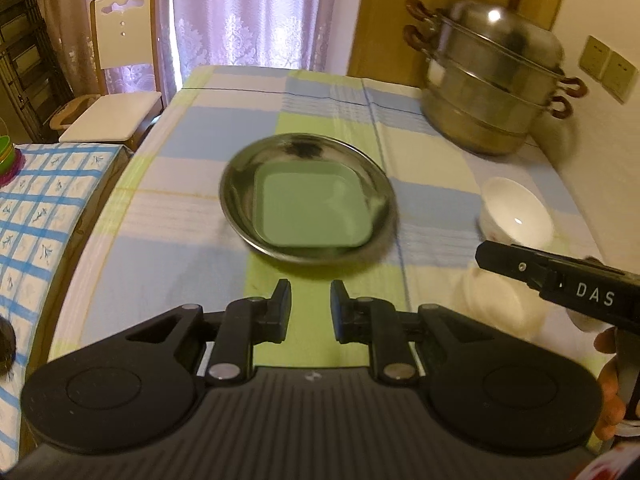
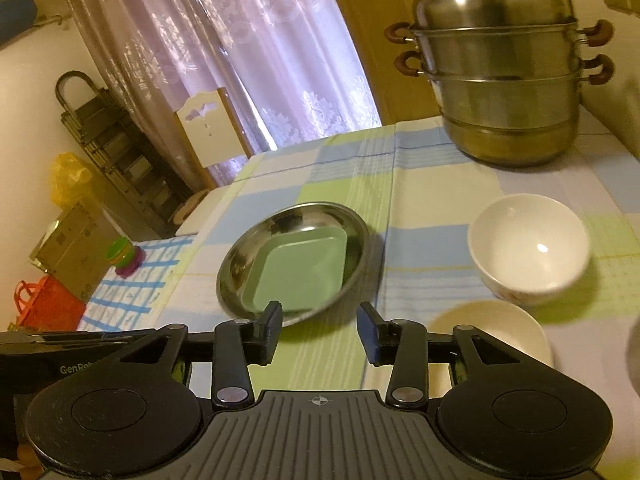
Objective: Organize plates and bowls
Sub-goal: 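Open both grippers and pull back from the steel tray, then move both grippers toward the small white floral saucer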
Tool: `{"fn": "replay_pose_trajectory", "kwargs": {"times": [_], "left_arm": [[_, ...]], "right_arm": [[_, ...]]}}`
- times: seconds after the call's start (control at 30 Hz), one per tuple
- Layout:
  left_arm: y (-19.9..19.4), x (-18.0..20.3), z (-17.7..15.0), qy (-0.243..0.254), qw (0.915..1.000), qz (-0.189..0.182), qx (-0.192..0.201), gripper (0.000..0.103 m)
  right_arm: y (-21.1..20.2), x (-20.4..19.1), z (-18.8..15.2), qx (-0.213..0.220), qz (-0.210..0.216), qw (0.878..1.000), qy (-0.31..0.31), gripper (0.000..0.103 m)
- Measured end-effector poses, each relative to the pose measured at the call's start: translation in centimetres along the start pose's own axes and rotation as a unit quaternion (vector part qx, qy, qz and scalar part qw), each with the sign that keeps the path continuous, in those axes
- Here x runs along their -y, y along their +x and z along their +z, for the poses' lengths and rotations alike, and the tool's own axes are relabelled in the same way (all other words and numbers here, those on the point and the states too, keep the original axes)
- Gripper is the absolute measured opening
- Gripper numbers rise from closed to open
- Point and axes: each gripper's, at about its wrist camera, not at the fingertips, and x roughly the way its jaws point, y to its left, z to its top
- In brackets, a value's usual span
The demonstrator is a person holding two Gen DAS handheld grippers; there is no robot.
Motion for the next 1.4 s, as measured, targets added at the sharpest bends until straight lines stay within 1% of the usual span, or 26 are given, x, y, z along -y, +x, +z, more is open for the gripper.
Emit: {"fn": "replay_pose_trajectory", "kwargs": {"times": [0.23, 0.4, 0.63, 0.77, 1.03, 1.4], "left_arm": [[-3.6, 3.4, -3.3, 0.005, 0.9999, 0.009, 0.004, 0.018], [-5.8, 5.6, -5.4, 0.001, 0.9999, 0.012, 0.009, 0.018], [-8.6, 8.6, -8.4, -0.008, 0.9997, 0.017, 0.017, 0.018], [-10.0, 9.9, -10.1, -0.015, 0.9994, 0.024, 0.022, 0.018], [-12.4, 12.3, -12.8, -0.018, 0.9989, 0.038, 0.021, 0.019], [-14.0, 13.2, -14.5, -0.010, 0.9988, 0.044, 0.019, 0.020]], "right_arm": [[-4.9, 1.2, -2.1, 0.000, -0.003, 1.000, -0.013, 0.044], [-7.8, 2.2, -3.5, -0.008, -0.002, 1.000, -0.020, 0.046], [-11.4, 3.6, -5.4, -0.024, 0.000, 0.999, -0.034, 0.054], [-13.1, 4.1, -6.5, -0.028, 0.002, 0.999, -0.045, 0.057], [-15.4, 4.4, -8.1, -0.046, 0.018, 0.997, -0.064, 0.063], [-17.1, 4.4, -9.5, -0.059, 0.007, 0.995, -0.074, 0.067]]}}
